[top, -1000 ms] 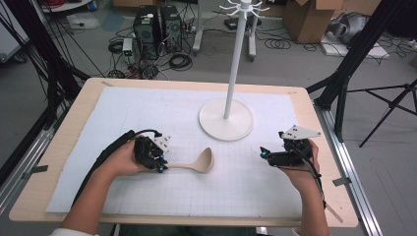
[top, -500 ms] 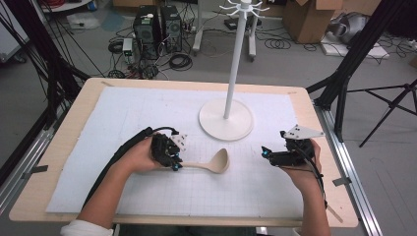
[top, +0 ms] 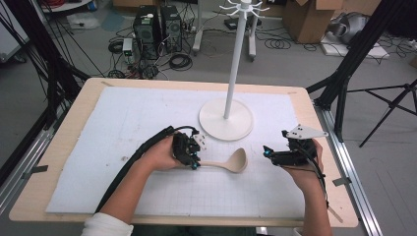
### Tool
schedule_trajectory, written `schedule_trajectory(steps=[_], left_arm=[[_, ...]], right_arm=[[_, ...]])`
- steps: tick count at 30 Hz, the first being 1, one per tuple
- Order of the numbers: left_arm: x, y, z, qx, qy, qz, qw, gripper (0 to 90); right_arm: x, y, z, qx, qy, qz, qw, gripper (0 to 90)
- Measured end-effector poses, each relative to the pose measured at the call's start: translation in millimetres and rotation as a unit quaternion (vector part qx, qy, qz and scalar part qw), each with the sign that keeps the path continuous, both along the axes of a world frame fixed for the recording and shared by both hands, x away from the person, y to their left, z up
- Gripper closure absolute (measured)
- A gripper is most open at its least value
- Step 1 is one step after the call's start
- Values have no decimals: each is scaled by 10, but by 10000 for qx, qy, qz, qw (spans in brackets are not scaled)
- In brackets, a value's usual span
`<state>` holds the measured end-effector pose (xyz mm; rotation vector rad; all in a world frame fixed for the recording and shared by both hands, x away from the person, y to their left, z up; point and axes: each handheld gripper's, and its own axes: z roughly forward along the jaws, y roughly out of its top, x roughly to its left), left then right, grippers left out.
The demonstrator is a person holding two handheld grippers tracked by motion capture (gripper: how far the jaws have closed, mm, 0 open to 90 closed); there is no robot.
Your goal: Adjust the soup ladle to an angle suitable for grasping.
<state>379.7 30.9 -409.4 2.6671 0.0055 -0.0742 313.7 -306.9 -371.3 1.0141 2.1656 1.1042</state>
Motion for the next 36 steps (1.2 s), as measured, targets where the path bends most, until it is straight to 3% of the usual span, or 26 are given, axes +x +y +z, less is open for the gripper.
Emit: schedule_trajectory(steps=[14, 36], left_arm=[[-5, -376, -27, -24, 15, -185, 9998, 768], [-42, -558, -38, -76, -51, -7, 10000, 760]], right_arm=[[-7, -21, 17, 25, -42, 0, 10000, 113], [-4, -8, 12, -10, -23, 7, 10000, 113]])
